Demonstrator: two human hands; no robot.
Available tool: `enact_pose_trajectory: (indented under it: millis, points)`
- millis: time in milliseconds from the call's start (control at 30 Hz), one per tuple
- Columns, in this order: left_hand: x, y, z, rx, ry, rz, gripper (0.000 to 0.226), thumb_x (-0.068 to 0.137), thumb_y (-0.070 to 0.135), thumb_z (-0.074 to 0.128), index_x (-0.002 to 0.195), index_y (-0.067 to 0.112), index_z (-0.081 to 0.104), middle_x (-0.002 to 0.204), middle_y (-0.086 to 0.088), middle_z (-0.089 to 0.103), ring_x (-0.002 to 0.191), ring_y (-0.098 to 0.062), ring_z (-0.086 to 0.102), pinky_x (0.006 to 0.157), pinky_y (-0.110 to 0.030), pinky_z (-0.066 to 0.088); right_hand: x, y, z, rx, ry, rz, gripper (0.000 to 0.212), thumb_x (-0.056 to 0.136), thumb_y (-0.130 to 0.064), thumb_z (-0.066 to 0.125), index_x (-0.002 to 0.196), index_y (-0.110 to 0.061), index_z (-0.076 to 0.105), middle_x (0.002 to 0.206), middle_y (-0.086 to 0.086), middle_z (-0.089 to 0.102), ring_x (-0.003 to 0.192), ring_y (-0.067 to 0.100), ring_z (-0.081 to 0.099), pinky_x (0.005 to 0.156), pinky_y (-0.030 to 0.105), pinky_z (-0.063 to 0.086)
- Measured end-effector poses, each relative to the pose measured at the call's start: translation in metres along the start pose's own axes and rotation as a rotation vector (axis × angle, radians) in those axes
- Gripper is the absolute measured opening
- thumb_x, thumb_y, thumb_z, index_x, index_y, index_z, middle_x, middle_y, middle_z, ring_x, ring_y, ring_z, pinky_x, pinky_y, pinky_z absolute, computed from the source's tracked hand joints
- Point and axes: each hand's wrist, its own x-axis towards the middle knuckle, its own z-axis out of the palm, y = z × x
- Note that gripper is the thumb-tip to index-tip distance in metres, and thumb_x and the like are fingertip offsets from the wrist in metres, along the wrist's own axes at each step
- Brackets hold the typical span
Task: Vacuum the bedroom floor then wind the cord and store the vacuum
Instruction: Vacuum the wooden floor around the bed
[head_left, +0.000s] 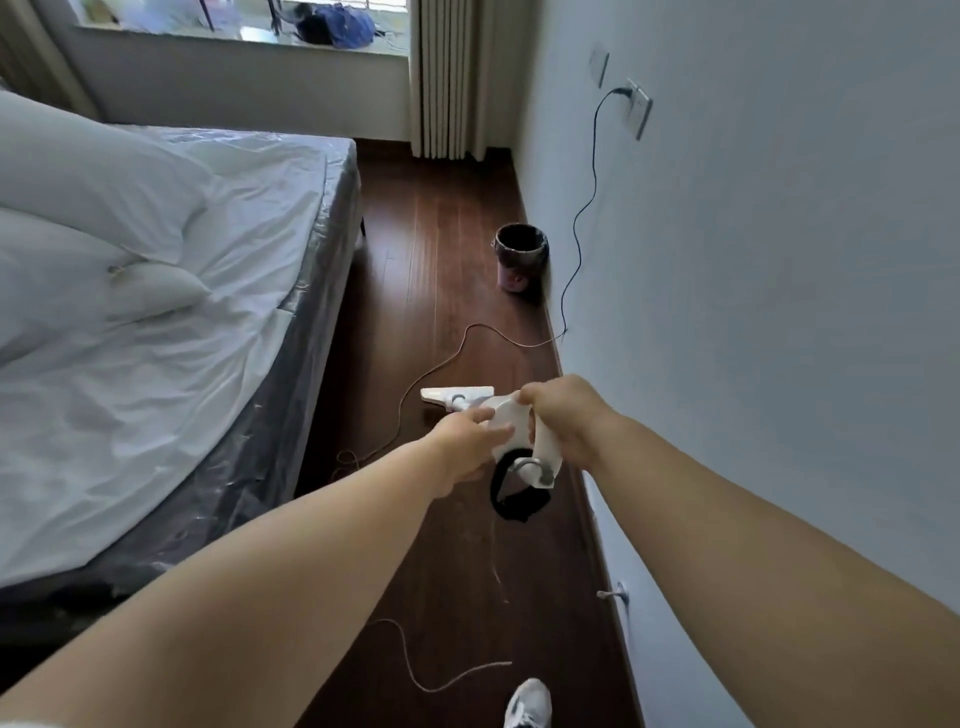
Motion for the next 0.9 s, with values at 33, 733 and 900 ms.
enact_pose_trajectory:
  millis: [33,733,900]
  points:
    - [0.009,0.003,-0.001,-0.009,0.005,-0.013,0.045,0.095,0.032,0.058,0.138,0.022,0.048,0.119,-0.004,0.060,0.101,-0.018,0.055,0.087,-0.031,0.048,0.010,0.001,0.001,0.042,-0.018,0.024,0.010,0.089,-0.006,0.057,0.090,0.003,0.059,0.063,0.011,0.049,0.050,0.019,0.047,0.052,0.029,0.041]
    - [0.229,0.107,-0.030,0.096,0.247,-0.051,0.047,0.091,0.037,0.062,0.128,0.008,0.053,0.118,-0.010,0.062,0.107,-0.022,0.062,0.088,-0.033,0.051,0.254,-0.077,-0.012,0.092,-0.447,0.241,0.027,0.100,-0.028,0.046,0.113,-0.010,0.062,0.086,-0.001,0.064,0.077,0.019,0.054,0.068,0.028,0.042]
    - [0.303,0.153,-0.072,0.172,0.273,-0.068,0.046,0.094,0.037,0.058,0.127,0.006,0.051,0.121,-0.015,0.060,0.112,-0.028,0.059,0.097,-0.039,0.049,0.320,-0.132,0.007,0.105,-0.420,0.189,0.022,0.099,-0.022,0.048,0.103,-0.009,0.065,0.092,0.002,0.064,0.081,0.021,0.058,0.082,0.033,0.046]
